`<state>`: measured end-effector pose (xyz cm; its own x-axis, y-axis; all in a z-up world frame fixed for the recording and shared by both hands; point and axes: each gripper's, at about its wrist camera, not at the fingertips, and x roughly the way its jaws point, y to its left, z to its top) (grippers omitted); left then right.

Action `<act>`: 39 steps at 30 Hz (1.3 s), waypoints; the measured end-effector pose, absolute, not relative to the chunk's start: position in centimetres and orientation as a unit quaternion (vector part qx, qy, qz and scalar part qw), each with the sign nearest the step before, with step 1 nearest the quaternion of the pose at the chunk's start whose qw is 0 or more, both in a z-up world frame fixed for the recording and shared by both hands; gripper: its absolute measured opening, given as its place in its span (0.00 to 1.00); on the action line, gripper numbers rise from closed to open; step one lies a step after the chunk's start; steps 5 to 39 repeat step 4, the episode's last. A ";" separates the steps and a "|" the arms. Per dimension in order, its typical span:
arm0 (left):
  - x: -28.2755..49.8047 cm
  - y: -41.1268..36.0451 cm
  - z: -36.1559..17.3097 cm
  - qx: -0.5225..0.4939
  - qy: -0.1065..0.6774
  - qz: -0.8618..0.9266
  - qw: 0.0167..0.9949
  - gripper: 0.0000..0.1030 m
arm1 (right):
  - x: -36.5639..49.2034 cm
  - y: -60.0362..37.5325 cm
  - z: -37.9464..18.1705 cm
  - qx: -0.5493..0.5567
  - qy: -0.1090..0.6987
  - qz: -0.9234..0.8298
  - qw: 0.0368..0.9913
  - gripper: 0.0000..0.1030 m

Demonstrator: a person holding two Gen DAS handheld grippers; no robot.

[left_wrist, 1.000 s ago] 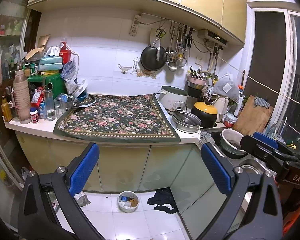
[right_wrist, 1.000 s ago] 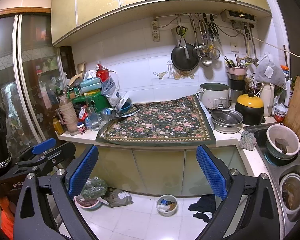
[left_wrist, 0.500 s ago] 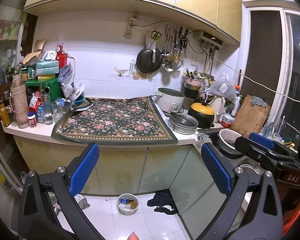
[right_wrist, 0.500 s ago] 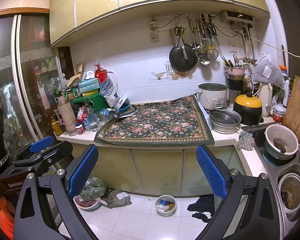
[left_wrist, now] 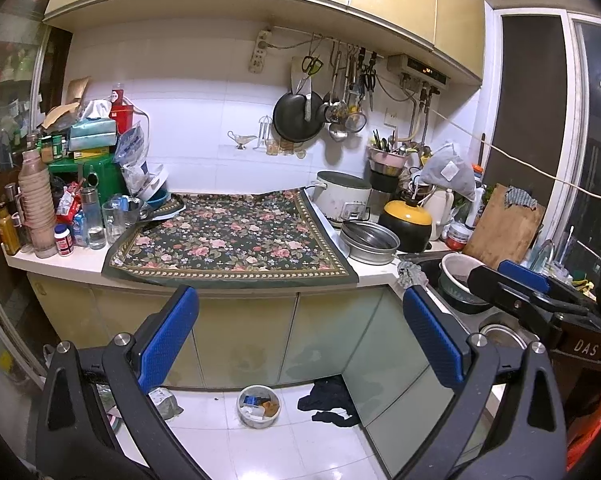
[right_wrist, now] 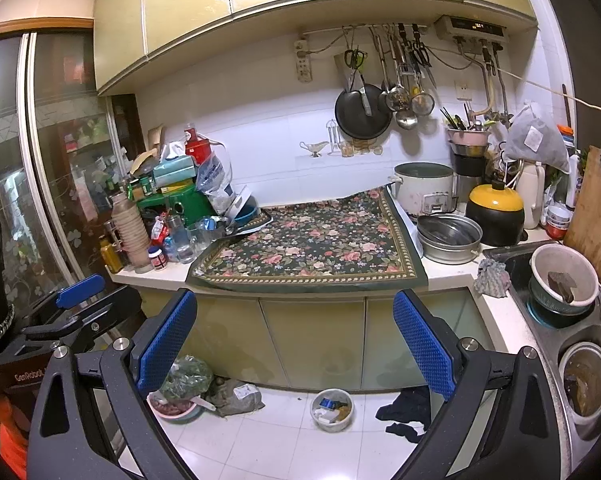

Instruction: Collect trash

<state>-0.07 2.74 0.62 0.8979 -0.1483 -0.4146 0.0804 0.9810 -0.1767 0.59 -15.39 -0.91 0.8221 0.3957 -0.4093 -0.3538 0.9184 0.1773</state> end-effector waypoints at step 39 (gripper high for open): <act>1.4 2.8 0.2 -0.074 0.226 -0.053 0.970 0.99 | 0.8 -15.6 -1.2 0.049 0.230 0.195 0.952 0.95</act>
